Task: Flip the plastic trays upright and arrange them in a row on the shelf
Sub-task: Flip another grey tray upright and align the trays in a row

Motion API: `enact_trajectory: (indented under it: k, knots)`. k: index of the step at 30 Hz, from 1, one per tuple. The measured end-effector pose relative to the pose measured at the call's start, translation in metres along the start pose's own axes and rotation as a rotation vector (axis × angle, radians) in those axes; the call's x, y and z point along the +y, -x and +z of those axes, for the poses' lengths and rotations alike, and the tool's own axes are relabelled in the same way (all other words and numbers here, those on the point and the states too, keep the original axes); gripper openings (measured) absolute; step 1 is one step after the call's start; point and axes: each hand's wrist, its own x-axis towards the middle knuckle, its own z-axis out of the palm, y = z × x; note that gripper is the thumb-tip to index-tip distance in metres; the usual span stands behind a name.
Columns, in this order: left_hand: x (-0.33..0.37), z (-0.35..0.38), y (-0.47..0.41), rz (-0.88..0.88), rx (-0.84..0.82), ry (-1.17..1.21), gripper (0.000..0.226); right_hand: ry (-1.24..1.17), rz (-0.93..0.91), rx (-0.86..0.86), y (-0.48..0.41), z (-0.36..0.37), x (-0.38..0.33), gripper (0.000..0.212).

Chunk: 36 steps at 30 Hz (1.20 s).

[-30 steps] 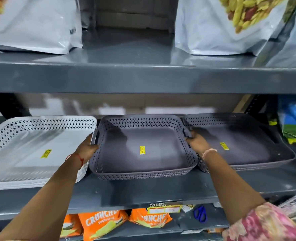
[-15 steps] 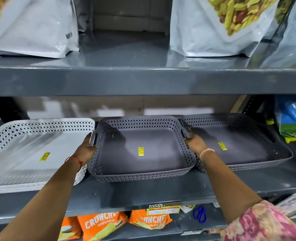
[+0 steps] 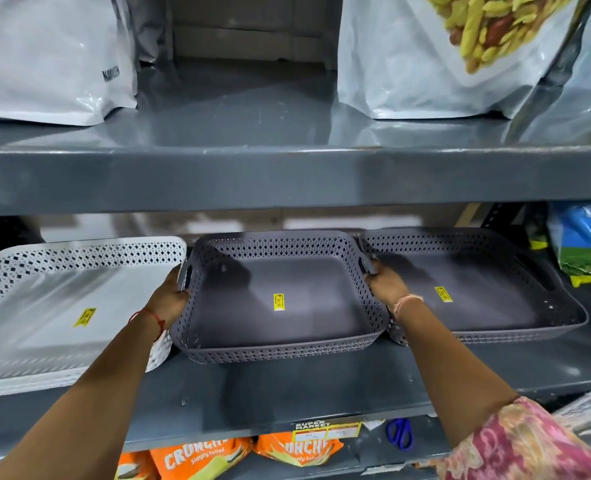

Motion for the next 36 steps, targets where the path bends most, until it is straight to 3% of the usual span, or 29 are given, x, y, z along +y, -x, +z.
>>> enact_trajectory:
  k: [4,9,16,26,36]
  knots:
    - [0.009,0.002,-0.012,-0.003,-0.010,-0.011,0.058,0.018,0.029,-0.011,-0.016,0.001,-0.006,0.038]
    - [0.014,0.003,-0.022,0.015,-0.011,-0.023,0.056,0.019,0.046,-0.014,-0.029,0.001,-0.010,0.051]
    - [0.013,0.005,-0.019,0.020,0.013,0.012,0.052,-0.012,0.066,0.002,-0.027,0.001,-0.009,0.039]
    - [-0.010,0.005,-0.003,0.004,0.000,0.013,0.068,-0.086,0.024,0.038,0.016,-0.002,0.005,0.038]
    - [-0.016,0.010,0.034,-0.003,0.019,-0.005,0.065,-0.138,-0.015,0.041,0.055,-0.006,0.017,0.046]
